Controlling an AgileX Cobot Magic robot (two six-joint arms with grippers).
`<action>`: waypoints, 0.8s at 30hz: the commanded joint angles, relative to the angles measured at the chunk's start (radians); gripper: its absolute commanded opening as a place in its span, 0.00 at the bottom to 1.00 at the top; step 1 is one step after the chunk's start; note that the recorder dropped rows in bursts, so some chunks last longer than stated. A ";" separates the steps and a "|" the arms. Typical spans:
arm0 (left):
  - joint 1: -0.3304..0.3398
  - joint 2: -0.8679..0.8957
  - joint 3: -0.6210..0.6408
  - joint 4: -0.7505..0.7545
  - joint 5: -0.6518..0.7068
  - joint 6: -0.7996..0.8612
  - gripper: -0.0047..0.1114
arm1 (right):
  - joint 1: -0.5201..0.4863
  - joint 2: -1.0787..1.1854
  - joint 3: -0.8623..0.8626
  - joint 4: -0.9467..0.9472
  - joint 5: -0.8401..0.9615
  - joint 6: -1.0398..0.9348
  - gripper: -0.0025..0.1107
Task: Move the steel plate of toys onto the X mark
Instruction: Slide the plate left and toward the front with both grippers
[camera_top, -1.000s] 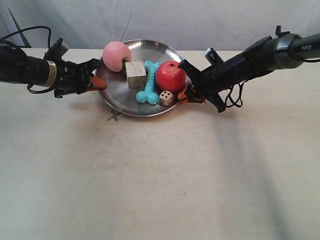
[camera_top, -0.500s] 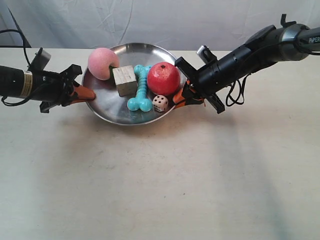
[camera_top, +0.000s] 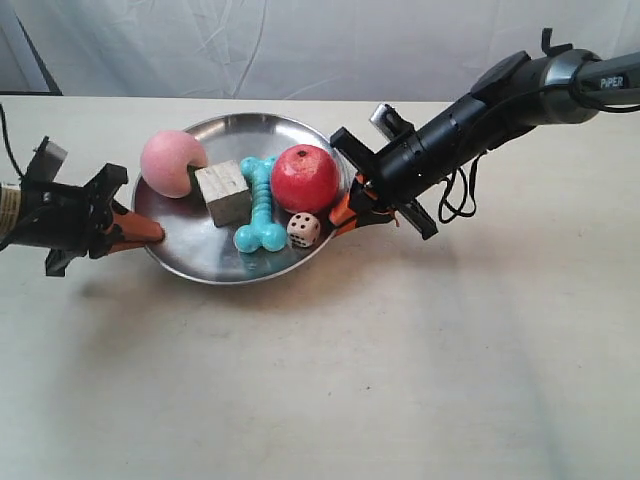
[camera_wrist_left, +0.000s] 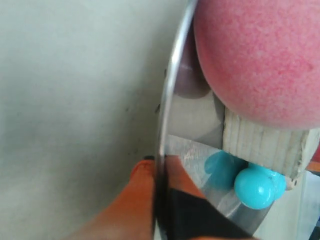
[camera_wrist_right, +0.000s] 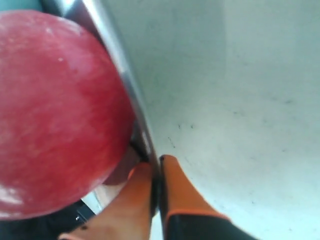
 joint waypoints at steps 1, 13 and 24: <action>0.028 -0.033 0.055 0.045 -0.057 0.018 0.04 | 0.027 -0.016 -0.009 0.073 -0.001 -0.003 0.01; 0.050 -0.044 0.114 0.045 0.080 0.018 0.04 | 0.108 0.039 -0.009 0.026 -0.102 0.030 0.01; 0.104 -0.044 0.142 0.045 0.139 0.030 0.04 | 0.131 0.080 -0.009 0.030 -0.137 0.010 0.01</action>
